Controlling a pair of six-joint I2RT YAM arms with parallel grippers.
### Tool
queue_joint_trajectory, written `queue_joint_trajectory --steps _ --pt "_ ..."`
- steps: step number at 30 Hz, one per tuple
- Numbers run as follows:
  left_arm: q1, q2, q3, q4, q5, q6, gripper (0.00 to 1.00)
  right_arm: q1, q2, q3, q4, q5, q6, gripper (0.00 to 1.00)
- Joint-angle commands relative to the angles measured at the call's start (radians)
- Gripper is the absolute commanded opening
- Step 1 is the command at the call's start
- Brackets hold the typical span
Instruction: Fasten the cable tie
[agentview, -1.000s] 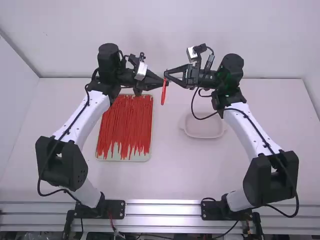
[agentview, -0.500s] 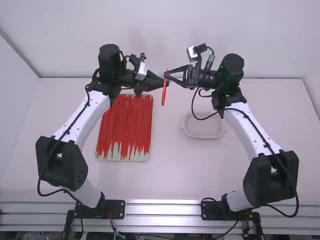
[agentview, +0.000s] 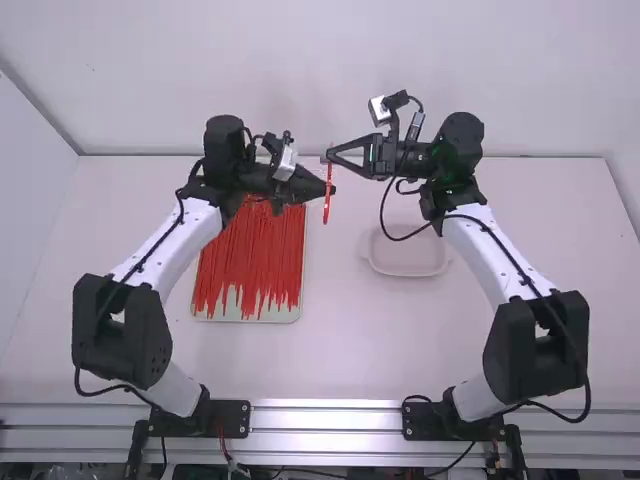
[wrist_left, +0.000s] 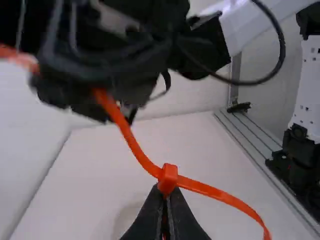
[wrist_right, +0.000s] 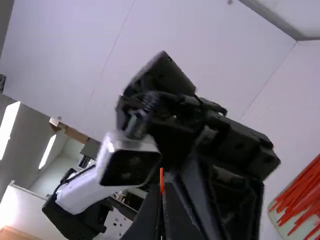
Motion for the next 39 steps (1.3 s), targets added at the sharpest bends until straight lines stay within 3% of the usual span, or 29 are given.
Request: queue_joint_trajectory --steps 1,12,19,23,25,26,27,29,33,35,36,37,39 --pt "-0.005 0.026 -0.086 -0.018 -0.017 -0.029 0.02 -0.012 -0.031 0.037 0.035 0.043 0.040 0.00" --pt "-0.005 0.026 -0.254 -0.019 -0.013 -0.087 0.02 -0.024 -0.031 0.037 0.074 0.043 0.084 0.00" --pt "-0.006 0.026 -0.284 -0.020 -0.013 -0.106 0.02 -0.062 -0.031 0.037 0.224 0.040 0.191 0.00" --pt "-0.005 0.014 -0.283 0.045 0.014 -0.179 0.02 -0.068 -0.031 0.037 0.213 0.026 0.187 0.00" --pt "-0.005 0.006 -0.283 0.097 0.050 -0.216 0.02 -0.073 -0.031 0.037 0.214 0.014 0.181 0.07" --pt "-0.005 -0.005 -0.283 0.178 0.075 -0.287 0.02 -0.072 -0.031 0.037 0.214 -0.001 0.181 0.23" --pt "-0.005 -0.010 -0.283 0.205 0.074 -0.318 0.02 -0.072 -0.031 0.037 0.214 -0.005 0.181 0.27" --pt "-0.005 -0.032 -0.283 0.370 0.067 -0.469 0.02 -0.071 -0.031 0.037 0.214 -0.025 0.158 0.46" --pt "-0.005 -0.059 -0.283 0.601 0.063 -0.663 0.02 -0.073 -0.031 0.037 0.214 -0.050 0.159 0.58" --pt "-0.005 -0.064 -0.283 0.806 0.063 -0.822 0.02 -0.072 -0.031 0.037 0.214 -0.068 0.159 0.72" --pt "-0.005 -0.064 -0.283 0.920 0.057 -0.906 0.03 -0.069 -0.031 0.037 0.214 -0.075 0.159 0.98" --pt "-0.005 -0.064 -0.283 0.956 0.051 -0.933 0.02 -0.068 -0.031 0.037 0.214 -0.078 0.159 0.98" --pt "-0.005 -0.064 -0.283 1.192 0.029 -1.111 0.02 -0.057 -0.031 0.037 0.214 -0.087 0.159 0.98"
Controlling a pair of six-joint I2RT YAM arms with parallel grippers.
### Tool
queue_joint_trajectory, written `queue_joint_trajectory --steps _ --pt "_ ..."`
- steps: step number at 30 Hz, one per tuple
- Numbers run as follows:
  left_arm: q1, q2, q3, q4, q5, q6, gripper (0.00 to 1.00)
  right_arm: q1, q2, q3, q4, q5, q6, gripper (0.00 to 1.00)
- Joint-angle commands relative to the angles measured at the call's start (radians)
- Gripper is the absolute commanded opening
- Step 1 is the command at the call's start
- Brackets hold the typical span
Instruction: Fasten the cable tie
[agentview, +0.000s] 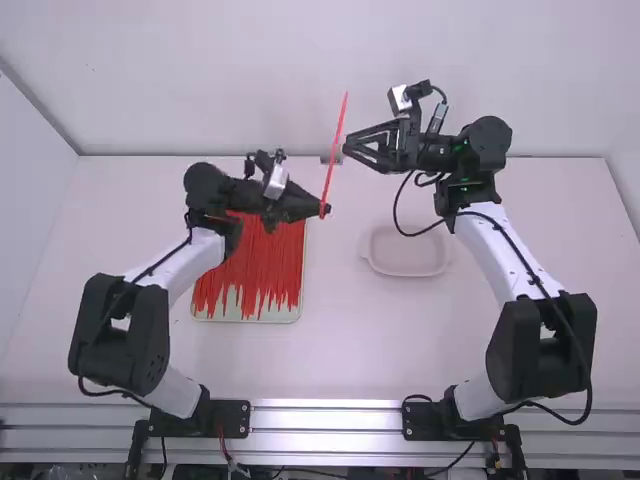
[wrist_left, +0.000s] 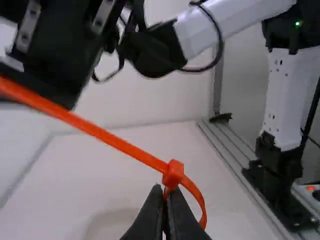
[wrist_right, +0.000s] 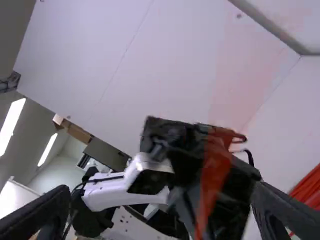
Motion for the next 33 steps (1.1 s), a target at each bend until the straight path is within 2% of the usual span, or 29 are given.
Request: queue_joint_trajectory --steps 1,4,6,16,17,18,21,22,24,25,27,30,31,33 --pt "-0.004 -0.027 -0.001 0.145 -0.023 -0.325 0.02 0.019 -0.029 0.032 0.007 -0.024 -0.001 0.98" --pt "-0.002 -0.027 0.000 0.259 -0.047 -0.409 0.02 0.039 -0.029 0.032 0.008 -0.020 -0.002 0.98" --pt "0.006 -0.027 0.008 0.258 -0.053 -0.423 0.02 0.053 -0.029 0.032 0.006 -0.017 -0.022 0.98" --pt "0.008 -0.027 0.101 0.068 -0.050 -0.311 0.02 0.129 -0.029 0.032 -0.102 -0.010 -0.139 0.99" --pt "0.012 -0.027 0.112 0.041 -0.050 -0.294 0.02 0.134 -0.029 0.032 -0.102 -0.010 -0.140 0.94" --pt "0.012 -0.027 0.112 0.041 -0.050 -0.294 0.02 0.134 -0.029 0.032 -0.102 -0.010 -0.140 0.94" --pt "0.007 -0.027 0.131 -0.042 -0.053 -0.243 0.02 0.143 -0.029 0.032 -0.098 -0.008 -0.128 0.77" --pt "0.008 -0.027 0.134 -0.074 -0.053 -0.214 0.02 0.141 -0.029 0.032 -0.098 -0.008 -0.129 0.67" --pt "0.014 -0.027 0.134 -0.095 -0.054 -0.197 0.02 0.139 -0.029 0.032 -0.099 -0.008 -0.128 0.59" --pt "0.018 -0.027 0.134 -0.106 -0.053 -0.186 0.02 0.143 -0.029 0.032 -0.099 -0.005 -0.129 0.52" --pt "0.018 -0.027 0.133 -0.112 -0.054 -0.187 0.02 0.142 -0.029 0.032 -0.099 -0.003 -0.128 0.46" --pt "0.023 -0.027 0.133 -0.111 -0.057 -0.186 0.02 0.134 -0.029 0.032 -0.099 -0.002 -0.129 0.18" --pt "0.025 -0.027 0.133 -0.111 -0.057 -0.186 0.02 0.134 -0.029 0.032 -0.099 -0.002 -0.129 0.15" --pt "0.034 -0.027 0.133 -0.111 -0.057 -0.185 0.02 0.134 -0.029 0.032 -0.099 0.000 -0.129 0.00"
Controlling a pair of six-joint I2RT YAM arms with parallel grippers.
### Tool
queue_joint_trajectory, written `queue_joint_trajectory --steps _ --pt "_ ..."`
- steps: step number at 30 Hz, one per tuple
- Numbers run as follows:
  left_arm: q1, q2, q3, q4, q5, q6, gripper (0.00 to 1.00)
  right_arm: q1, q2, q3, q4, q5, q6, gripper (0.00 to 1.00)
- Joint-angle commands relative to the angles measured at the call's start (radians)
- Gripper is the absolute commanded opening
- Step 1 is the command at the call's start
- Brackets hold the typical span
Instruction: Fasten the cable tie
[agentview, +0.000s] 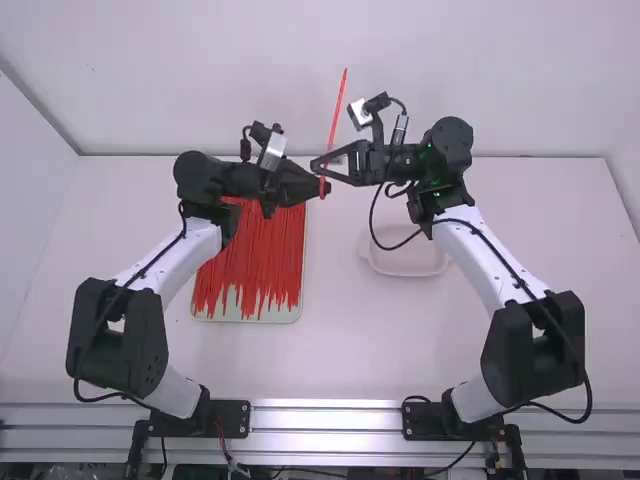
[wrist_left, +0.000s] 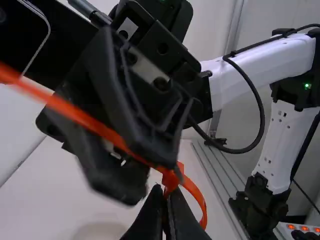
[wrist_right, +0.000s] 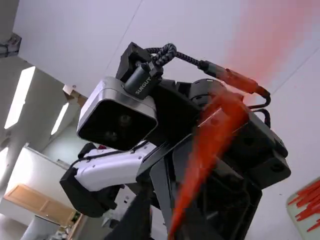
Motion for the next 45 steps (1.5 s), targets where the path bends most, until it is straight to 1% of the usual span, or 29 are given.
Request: queue_joint_trajectory --steps 1,5,6,9,10,11,15,16,17,18,19,22,23,26,27,28,30,32,33,35,38,39,40,43,45 --pt "0.022 -0.019 0.023 0.006 -0.009 0.018 0.02 -0.004 -0.028 0.031 0.008 -0.002 -0.005 0.00" --pt "0.020 -0.019 0.023 0.006 -0.010 0.019 0.02 -0.005 -0.028 0.031 0.008 0.001 -0.017 0.00" --pt "0.022 -0.019 0.023 0.005 -0.014 0.018 0.06 -0.008 -0.028 0.031 0.008 0.001 -0.026 0.00" --pt "0.015 -0.019 0.023 -0.005 -0.033 0.018 0.42 -0.013 -0.028 0.031 0.005 0.000 -0.035 0.00" --pt "0.015 -0.019 0.023 -0.011 -0.040 0.018 0.78 -0.013 -0.028 0.031 0.005 -0.001 -0.039 0.00" --pt "0.015 -0.019 0.023 -0.026 -0.055 0.019 0.99 -0.018 -0.028 0.031 0.005 -0.003 -0.044 0.00" --pt "0.035 -0.019 0.023 -0.107 -0.116 0.018 0.99 -0.050 -0.028 0.031 0.001 -0.024 -0.068 0.00" --pt "0.043 -0.019 0.023 -0.169 -0.152 0.020 0.99 -0.072 -0.028 0.031 0.000 -0.035 -0.090 0.00" --pt "0.045 -0.019 0.023 -0.198 -0.161 0.034 0.99 -0.080 -0.027 0.031 -0.008 -0.041 -0.105 0.00" --pt "0.044 -0.019 0.023 -0.261 -0.166 0.086 0.99 -0.098 -0.027 0.031 -0.055 -0.047 -0.148 0.00" --pt "0.041 -0.019 0.023 -0.285 -0.166 0.108 0.99 -0.106 -0.027 0.031 -0.078 -0.048 -0.169 0.00" --pt "0.039 -0.019 0.035 -0.472 -0.204 0.193 0.99 -0.157 -0.027 0.031 -0.275 -0.039 -0.356 0.00" --pt "0.039 -0.019 0.037 -0.491 -0.209 0.200 0.99 -0.161 -0.027 0.031 -0.300 -0.034 -0.377 0.00" --pt "0.039 -0.019 0.053 -0.662 -0.225 0.284 0.99 -0.203 -0.027 0.031 -0.550 0.032 -0.599 0.00" --pt "0.039 -0.019 0.055 -0.685 -0.227 0.296 0.99 -0.210 -0.027 0.031 -0.589 0.045 -0.634 0.00" --pt "0.040 -0.019 0.057 -0.742 -0.246 0.310 0.99 -0.228 -0.027 0.031 -0.690 0.093 -0.726 0.00" --pt "0.046 -0.019 0.056 -0.830 -0.301 0.311 0.98 -0.254 -0.027 0.031 -0.845 0.198 -0.853 0.00" --pt "0.049 -0.019 0.056 -0.888 -0.331 0.312 0.99 -0.266 -0.027 0.031 -0.934 0.273 -0.923 0.00" --pt "0.048 -0.019 0.057 -0.956 -0.351 0.356 0.99 -0.274 -0.027 0.031 -1.017 0.350 -0.983 0.00" --pt "0.047 -0.019 0.057 -1.017 -0.368 0.394 0.99 -0.280 -0.027 0.031 -1.082 0.422 -1.030 0.00" --pt "0.055 -0.019 0.056 -1.137 -0.433 0.424 0.99 -0.281 -0.027 0.031 -1.197 0.583 -1.094 0.00" --pt "0.055 -0.019 0.056 -1.147 -0.441 0.424 0.99 -0.280 -0.027 0.031 -1.208 0.600 -1.100 0.00" --pt "0.053 -0.019 0.056 -1.191 -0.472 0.422 0.99 -0.274 -0.027 0.031 -1.253 0.673 -1.117 0.00" --pt "0.058 -0.019 0.056 -1.262 -0.521 0.423 0.99 -0.257 -0.027 0.031 -1.330 0.803 -1.143 0.00" --pt "0.062 -0.019 0.056 -1.306 -0.551 0.423 0.99 -0.248 -0.027 0.031 -1.373 0.861 -1.160 0.00"
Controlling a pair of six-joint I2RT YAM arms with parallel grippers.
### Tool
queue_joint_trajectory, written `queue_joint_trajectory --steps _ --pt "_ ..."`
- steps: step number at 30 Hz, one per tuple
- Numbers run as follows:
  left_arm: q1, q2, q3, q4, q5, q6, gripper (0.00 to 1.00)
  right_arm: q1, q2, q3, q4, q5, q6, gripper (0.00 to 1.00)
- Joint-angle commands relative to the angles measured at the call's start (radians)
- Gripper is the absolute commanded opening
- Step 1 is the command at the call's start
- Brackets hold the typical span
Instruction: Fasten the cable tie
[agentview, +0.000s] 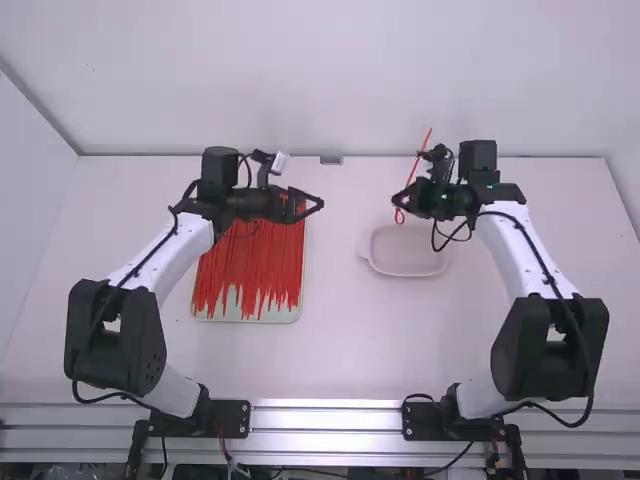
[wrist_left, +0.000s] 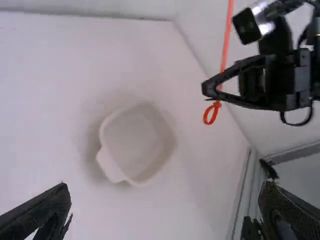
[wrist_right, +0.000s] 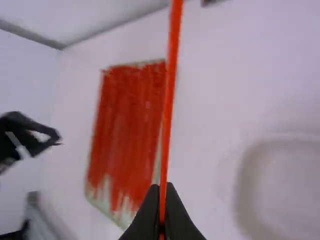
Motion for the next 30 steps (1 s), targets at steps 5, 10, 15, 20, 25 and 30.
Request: queue_joint_trajectory --steps 5,10,15,20,25,30 --pt "0.015 0.001 0.023 -0.074 -0.078 0.062 0.99 0.036 -0.025 0.010 -0.082 0.284 -0.079 0.00" --pt "0.015 0.010 0.023 -0.085 -0.075 0.060 0.99 0.045 -0.025 -0.059 -0.064 0.329 -0.074 0.00" --pt "0.015 0.010 0.023 -0.077 -0.028 0.063 0.99 0.053 -0.025 -0.184 0.066 0.343 -0.027 0.00" --pt "0.015 0.010 0.023 -0.080 -0.031 0.063 0.99 0.057 -0.025 -0.245 0.145 0.346 -0.024 0.00" --pt "0.014 0.010 0.023 -0.085 -0.029 0.063 0.99 0.083 -0.006 -0.266 0.189 0.429 -0.007 0.00" --pt "0.018 0.010 0.023 -0.093 -0.022 0.063 0.99 0.084 0.073 -0.266 0.225 0.425 -0.003 0.00"
